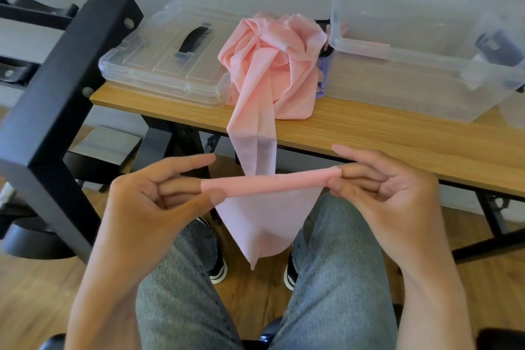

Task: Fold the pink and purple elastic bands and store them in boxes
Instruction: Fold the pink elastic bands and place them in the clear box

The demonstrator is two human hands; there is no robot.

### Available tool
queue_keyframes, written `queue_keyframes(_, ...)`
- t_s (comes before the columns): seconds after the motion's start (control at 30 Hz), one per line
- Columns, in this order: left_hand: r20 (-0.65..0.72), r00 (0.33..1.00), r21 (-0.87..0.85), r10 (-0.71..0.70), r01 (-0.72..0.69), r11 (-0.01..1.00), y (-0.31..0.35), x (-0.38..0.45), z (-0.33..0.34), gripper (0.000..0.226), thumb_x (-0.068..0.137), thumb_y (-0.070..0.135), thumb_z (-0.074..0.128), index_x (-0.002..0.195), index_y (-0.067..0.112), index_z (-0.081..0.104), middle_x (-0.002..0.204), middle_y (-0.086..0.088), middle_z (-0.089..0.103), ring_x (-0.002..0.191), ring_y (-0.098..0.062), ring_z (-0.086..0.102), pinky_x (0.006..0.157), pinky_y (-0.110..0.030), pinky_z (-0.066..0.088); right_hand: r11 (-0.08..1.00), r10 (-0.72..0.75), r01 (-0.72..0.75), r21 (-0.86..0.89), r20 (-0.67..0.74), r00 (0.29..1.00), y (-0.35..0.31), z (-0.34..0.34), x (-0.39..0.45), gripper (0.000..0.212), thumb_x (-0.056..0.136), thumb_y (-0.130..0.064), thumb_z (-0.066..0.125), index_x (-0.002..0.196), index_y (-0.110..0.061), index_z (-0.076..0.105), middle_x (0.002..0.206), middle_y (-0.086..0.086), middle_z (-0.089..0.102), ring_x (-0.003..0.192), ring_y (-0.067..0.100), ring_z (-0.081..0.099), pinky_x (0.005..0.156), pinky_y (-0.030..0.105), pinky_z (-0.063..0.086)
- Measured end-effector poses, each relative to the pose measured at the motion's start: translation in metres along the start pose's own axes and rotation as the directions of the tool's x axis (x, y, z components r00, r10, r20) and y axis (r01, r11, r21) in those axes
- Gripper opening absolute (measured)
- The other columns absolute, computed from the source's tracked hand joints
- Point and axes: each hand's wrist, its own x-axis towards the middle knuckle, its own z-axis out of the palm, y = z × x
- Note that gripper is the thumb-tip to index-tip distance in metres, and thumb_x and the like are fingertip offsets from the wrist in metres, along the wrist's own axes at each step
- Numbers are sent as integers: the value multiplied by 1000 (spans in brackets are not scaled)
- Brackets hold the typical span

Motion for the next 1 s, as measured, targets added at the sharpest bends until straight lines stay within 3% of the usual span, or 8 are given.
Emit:
queue_keyframes(0.13,41,999,48,10,-12,999,-2,1,0,31,69,12,81,99,18,79,89,9,80,81,-11,78,70,-17,60,986,-37,37,-165,7,999,6,2,-1,30,84,-8,79,105,-30,78,93,-18,79,88,2,77,81,19,60)
queue_keyframes(0.23,47,998,83,33,-37,996,-1,0,1,22,74,18,80,96,19,79,80,6,79,72,-14,77,66,-24,62,968,-50,53,-245,18,999,8,6,0,19,91,-11,75,101,-26,77,85,-15,78,83,4,76,76,23,61)
queue_keyframes(0.4,23,999,81,32,-34,996,-4,1,3,18,79,17,77,97,15,77,71,3,78,64,-15,76,61,-27,63,984,15,11,-179,140,990,6,9,-1,4,100,-21,63,103,-20,65,74,-3,75,68,15,75,64,36,62)
queue_keyframes(0.5,0,999,48,42,-42,998,-4,2,3,21,78,12,80,99,13,78,84,5,80,76,-15,78,69,-24,63,999,42,-42,-4,93,995,3,8,0,9,95,-6,69,101,-13,69,88,1,80,84,19,78,76,38,64)
queue_keyframes(0.63,-81,997,-81,15,-21,996,-3,2,4,17,76,11,78,93,11,78,85,0,80,77,-19,79,68,-26,64,994,31,-40,103,84,996,0,7,0,18,88,-20,73,99,-6,71,95,4,80,89,22,79,78,38,64)
queue_keyframes(0.7,-63,997,-47,34,-37,998,-2,2,3,23,73,9,79,95,13,77,85,4,80,76,-16,78,67,-22,63,997,40,-44,61,71,997,1,7,0,15,89,-18,72,102,-10,72,94,0,81,88,18,79,78,37,64)
queue_keyframes(0.83,-16,1000,-14,-17,16,1000,-3,2,0,42,71,8,80,110,20,75,89,10,80,79,-8,78,69,-14,59,993,108,-105,-45,82,991,6,3,1,42,85,-21,76,124,-35,67,98,-17,80,91,6,77,86,22,59)
queue_keyframes(1.0,30,999,50,-16,14,999,-5,3,0,26,72,14,80,98,17,79,82,8,80,73,-11,77,64,-16,59,985,25,-18,-173,39,999,11,7,3,23,88,-15,77,106,-29,78,92,-16,79,87,5,77,80,29,63)
